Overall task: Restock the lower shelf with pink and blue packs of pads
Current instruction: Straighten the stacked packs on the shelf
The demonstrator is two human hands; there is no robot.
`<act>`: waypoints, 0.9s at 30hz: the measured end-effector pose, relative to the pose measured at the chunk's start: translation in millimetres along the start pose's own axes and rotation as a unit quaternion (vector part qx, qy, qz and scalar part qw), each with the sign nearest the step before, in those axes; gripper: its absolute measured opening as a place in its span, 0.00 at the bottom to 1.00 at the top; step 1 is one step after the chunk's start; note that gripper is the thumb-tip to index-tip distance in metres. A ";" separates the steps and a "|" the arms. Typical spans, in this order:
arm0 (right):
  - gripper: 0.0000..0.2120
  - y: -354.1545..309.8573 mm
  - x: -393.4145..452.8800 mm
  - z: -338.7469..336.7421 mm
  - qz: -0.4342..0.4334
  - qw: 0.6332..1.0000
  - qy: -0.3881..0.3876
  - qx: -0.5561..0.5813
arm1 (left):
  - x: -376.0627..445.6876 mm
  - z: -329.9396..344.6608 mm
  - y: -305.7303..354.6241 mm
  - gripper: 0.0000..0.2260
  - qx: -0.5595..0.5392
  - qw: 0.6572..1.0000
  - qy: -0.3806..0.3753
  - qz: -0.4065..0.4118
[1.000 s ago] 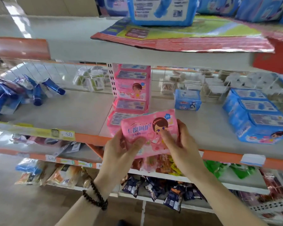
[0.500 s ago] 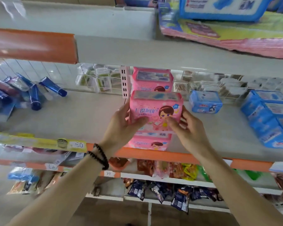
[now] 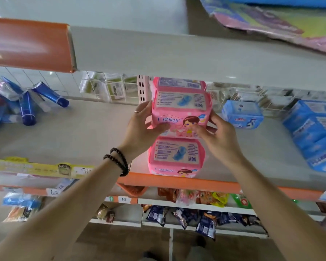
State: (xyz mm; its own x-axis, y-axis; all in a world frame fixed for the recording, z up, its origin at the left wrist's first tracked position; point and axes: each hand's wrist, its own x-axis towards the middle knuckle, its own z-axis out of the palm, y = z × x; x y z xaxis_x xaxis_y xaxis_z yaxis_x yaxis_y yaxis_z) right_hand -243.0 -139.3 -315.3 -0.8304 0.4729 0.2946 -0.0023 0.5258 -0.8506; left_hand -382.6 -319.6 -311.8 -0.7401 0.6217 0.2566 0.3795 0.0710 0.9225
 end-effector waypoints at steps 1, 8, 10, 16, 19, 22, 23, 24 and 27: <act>0.20 2.1 0.8 -0.3 -0.007 1.000 0.001 -0.001 | 1.4 -0.6 -1.9 0.23 0.002 1.000 -0.003 -0.001; 0.20 12.7 8.1 0.8 -0.046 0.999 0.017 -0.010 | 6.6 3.5 -13.2 0.26 0.009 1.000 -0.006 -0.012; 0.20 14.8 8.5 1.8 -0.051 0.998 0.017 -0.013 | 6.9 4.7 -16.9 0.28 0.012 1.000 -0.006 -0.015; 0.19 16.3 8.1 4.4 -0.043 0.998 0.038 -0.001 | 8.4 3.8 -23.8 0.27 0.011 1.000 -0.002 0.000; 0.21 17.4 9.8 5.5 -0.045 0.998 0.035 -0.010 | 12.3 2.3 -27.2 0.28 0.013 1.000 -0.003 -0.003; 0.23 17.8 10.2 6.3 -0.045 0.998 0.040 -0.014 | 13.4 1.8 -28.9 0.29 0.012 1.000 -0.004 -0.015; 0.23 17.4 9.8 6.3 -0.043 0.998 0.041 -0.014 | 13.1 1.8 -28.9 0.29 0.011 1.000 -0.004 -0.019; 0.24 16.9 9.5 6.3 -0.041 0.998 0.043 -0.015 | 12.9 1.7 -28.9 0.29 0.010 1.000 -0.005 -0.020; 0.22 16.1 8.9 6.8 -0.033 0.998 0.042 -0.021 | 13.3 1.6 -28.5 0.30 0.007 1.000 -0.009 -0.027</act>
State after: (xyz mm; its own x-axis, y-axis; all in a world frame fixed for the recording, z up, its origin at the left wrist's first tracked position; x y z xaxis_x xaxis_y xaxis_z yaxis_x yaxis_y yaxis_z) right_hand -254.3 -131.4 -329.3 -0.7791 0.4938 0.3862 -0.0298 0.5861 -0.8097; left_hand -402.3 -312.1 -335.1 -0.7495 0.6305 0.2016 0.3474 0.1154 0.9306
